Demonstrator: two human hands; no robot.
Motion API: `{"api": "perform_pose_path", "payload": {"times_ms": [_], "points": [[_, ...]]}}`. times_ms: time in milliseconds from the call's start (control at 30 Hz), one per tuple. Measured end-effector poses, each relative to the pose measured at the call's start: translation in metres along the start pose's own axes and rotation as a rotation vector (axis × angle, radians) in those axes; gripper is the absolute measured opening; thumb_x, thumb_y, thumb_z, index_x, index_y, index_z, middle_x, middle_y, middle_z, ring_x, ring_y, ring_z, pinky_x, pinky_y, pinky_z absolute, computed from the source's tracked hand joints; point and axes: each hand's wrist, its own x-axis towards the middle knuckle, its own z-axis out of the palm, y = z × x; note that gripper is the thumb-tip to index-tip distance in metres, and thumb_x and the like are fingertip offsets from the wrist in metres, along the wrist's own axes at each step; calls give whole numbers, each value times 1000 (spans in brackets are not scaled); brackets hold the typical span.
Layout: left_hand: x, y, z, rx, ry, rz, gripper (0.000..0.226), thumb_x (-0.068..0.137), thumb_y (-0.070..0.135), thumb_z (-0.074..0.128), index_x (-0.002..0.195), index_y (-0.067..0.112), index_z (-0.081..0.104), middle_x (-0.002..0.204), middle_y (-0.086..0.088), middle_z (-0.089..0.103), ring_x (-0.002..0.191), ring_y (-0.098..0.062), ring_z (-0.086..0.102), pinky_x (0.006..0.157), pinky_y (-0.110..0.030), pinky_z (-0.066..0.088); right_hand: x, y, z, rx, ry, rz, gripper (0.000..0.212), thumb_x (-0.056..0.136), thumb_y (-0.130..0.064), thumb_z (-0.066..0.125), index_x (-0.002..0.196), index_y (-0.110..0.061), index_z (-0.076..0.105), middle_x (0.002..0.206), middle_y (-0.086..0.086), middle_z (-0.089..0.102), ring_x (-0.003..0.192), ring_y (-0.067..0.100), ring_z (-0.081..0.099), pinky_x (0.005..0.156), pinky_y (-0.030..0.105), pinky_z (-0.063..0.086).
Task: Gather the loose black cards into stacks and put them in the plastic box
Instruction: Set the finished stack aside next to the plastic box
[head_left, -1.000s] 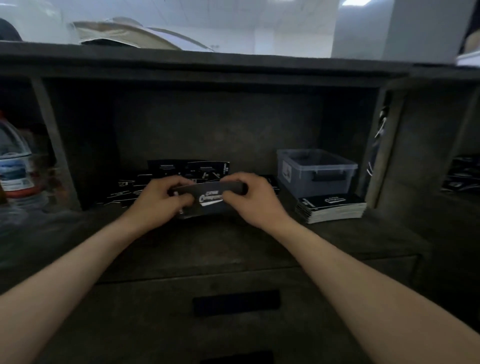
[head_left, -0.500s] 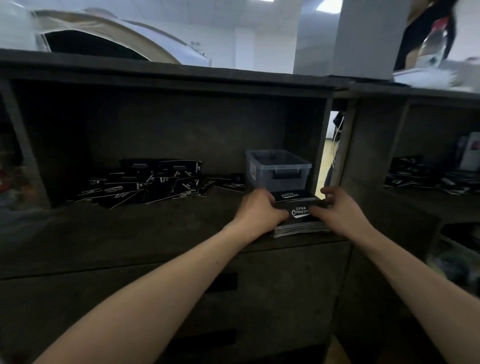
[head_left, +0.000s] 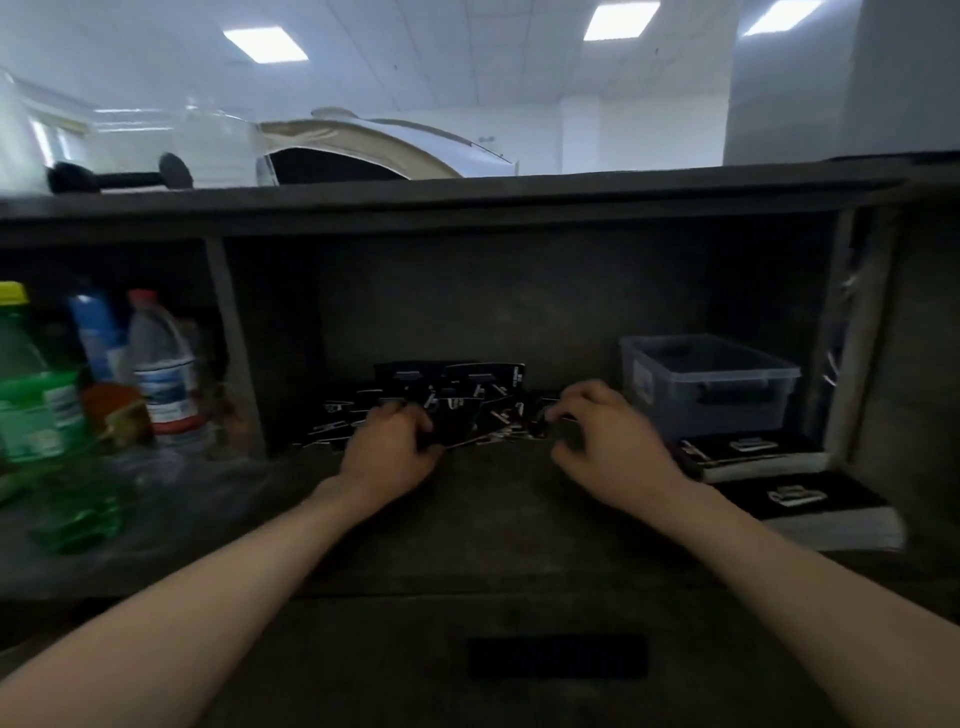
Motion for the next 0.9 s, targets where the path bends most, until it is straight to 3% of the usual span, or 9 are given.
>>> {"api": "perform_pose_path", "payload": {"times_ms": [167, 300, 367, 467, 600, 667, 733, 800, 900], "points": [[34, -82, 0, 136, -263, -165, 103, 62, 94, 50, 150, 49, 21, 165, -3, 13, 152, -33, 5, 118, -58, 17, 95, -17, 80, 49, -227, 30, 63, 89, -49, 64, 144, -24, 46, 154, 5, 33, 137, 25, 41, 110, 35, 39], [61, -91, 11, 18, -523, -278, 127, 38, 107, 43, 146, 62, -8, 165, 0, -21, 150, -33, -23, 119, -64, 1, 144, -19, 135, -4, -423, 29, 81, 86, -73, 48, 155, -39, 20, 166, -1, 5, 152, 27, 7, 121, 50, 16], [74, -84, 13, 46, -598, -273, 125, 37, 107, 43, 143, 65, -7, 166, -2, -16, 152, -37, -13, 119, -62, 6, 154, -12, 148, -74, -508, 52, 85, 83, -82, 37, 155, -44, 15, 167, -5, 2, 153, 25, 0, 121, 52, 8], [93, -72, 6, 84, -631, -179, 123, 35, 103, 54, 144, 65, 13, 166, 1, 9, 150, -33, 16, 118, -48, 24, 161, -5, 135, -62, -559, 93, 86, 76, -83, 49, 148, -40, 34, 160, -1, 26, 145, 27, 28, 115, 43, 29], [106, -64, -7, -111, -542, -75, 107, 41, 90, 71, 137, 47, 49, 140, 6, 52, 121, -13, 54, 99, -25, 41, 148, 8, 102, -26, -467, 116, 46, 73, -62, 75, 106, -37, 57, 129, -1, 60, 101, 13, 55, 77, 23, 43], [104, -67, -4, -215, -339, -37, 82, 61, 79, 73, 130, 36, 59, 123, 4, 62, 106, -9, 60, 91, -24, 47, 137, 14, 96, -33, -367, 99, 67, 74, -57, 78, 130, -29, 52, 139, 3, 52, 116, 18, 54, 93, 27, 46], [96, -72, 6, -212, -257, 44, 66, 77, 65, 70, 132, 32, 60, 134, 0, 56, 119, -13, 56, 104, -26, 44, 131, 15, 95, -26, -347, 12, 86, 81, -52, 74, 151, -24, 33, 155, 6, 33, 137, 23, 40, 112, 33, 36], [85, -77, 14, -156, -359, 138, 64, 82, 62, 67, 138, 33, 55, 148, 1, 45, 135, -13, 44, 110, -21, 32, 131, 12, 98, -42, -392, -72, 74, 89, -46, 67, 153, -26, 34, 159, 4, 28, 143, 22, 34, 116, 34, 31], [82, -80, 11, -139, -396, 228, 62, 82, 60, 69, 137, 35, 56, 147, 6, 47, 135, -8, 44, 111, -20, 33, 134, 9, 99, -79, -417, -61, 52, 91, -44, 66, 138, -25, 54, 141, 2, 55, 126, 20, 52, 104, 30, 43]]}}
